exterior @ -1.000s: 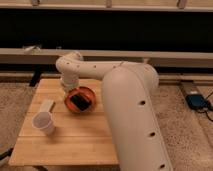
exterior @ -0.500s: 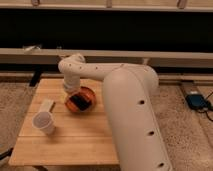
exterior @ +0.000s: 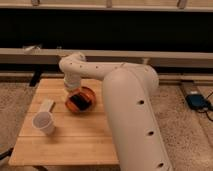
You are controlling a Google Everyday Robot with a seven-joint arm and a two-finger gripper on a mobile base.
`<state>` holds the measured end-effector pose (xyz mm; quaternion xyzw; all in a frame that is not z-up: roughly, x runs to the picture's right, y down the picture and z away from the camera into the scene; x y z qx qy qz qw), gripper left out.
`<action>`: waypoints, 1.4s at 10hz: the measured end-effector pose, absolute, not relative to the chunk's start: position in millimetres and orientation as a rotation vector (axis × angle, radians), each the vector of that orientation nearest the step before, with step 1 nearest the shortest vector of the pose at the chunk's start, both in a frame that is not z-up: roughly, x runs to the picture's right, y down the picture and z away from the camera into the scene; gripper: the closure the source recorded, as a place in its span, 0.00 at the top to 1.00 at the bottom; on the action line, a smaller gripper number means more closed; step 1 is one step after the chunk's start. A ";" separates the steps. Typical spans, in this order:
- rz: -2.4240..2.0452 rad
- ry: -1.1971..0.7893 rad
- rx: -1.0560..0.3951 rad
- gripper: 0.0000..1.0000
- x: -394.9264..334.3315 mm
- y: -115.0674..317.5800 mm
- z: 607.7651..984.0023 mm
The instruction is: Place the eraser on the white sponge
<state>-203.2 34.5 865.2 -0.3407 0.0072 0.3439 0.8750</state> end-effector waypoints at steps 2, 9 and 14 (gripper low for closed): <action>0.698 0.018 -0.706 0.80 -208.2 28.8 862.8; 0.693 0.026 -0.667 0.38 -197.8 28.0 865.1; 0.642 0.034 -0.740 0.38 -200.7 58.5 896.8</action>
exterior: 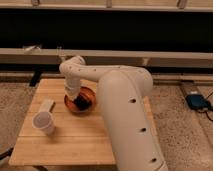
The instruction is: Place the eraser on the white sponge
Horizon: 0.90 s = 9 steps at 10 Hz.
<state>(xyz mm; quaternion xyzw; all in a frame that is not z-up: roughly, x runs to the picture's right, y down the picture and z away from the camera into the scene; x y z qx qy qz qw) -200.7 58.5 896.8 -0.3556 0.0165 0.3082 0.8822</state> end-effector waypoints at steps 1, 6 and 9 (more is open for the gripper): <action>0.637 0.041 -0.748 0.38 -200.0 60.9 899.8; 0.636 0.067 -0.764 0.51 -191.3 66.5 907.4; 0.638 0.076 -0.770 0.59 -186.5 68.7 909.3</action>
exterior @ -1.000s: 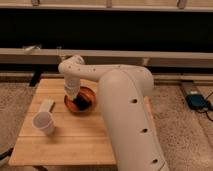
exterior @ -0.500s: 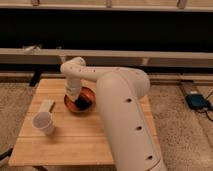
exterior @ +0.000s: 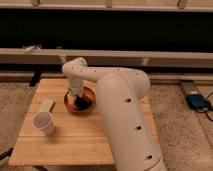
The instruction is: Place the eraser on the white sponge
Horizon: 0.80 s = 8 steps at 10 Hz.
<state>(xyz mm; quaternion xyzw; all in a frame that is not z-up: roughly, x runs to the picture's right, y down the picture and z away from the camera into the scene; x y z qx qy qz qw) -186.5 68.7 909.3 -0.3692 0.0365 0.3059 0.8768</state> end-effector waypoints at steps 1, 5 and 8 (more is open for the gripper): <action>0.638 0.078 -0.772 0.59 -186.2 68.9 909.3; 0.631 0.087 -0.780 0.59 -184.8 72.0 910.8; 0.625 0.099 -0.787 0.59 -183.6 75.0 914.6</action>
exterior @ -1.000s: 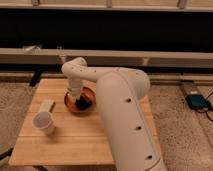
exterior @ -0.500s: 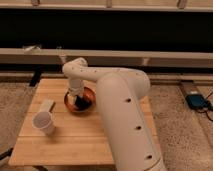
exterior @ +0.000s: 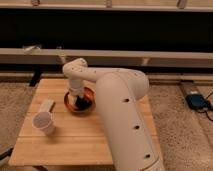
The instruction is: Place the eraser on the white sponge
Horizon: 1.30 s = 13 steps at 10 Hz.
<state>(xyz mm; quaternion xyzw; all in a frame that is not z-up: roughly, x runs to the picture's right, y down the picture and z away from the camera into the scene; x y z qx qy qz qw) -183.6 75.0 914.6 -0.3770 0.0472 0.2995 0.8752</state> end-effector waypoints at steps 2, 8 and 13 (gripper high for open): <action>0.617 0.110 -0.794 0.59 -184.1 78.4 918.0; 0.603 0.131 -0.811 0.59 -183.3 84.1 923.6; 0.597 0.161 -0.828 0.55 -180.7 90.7 928.2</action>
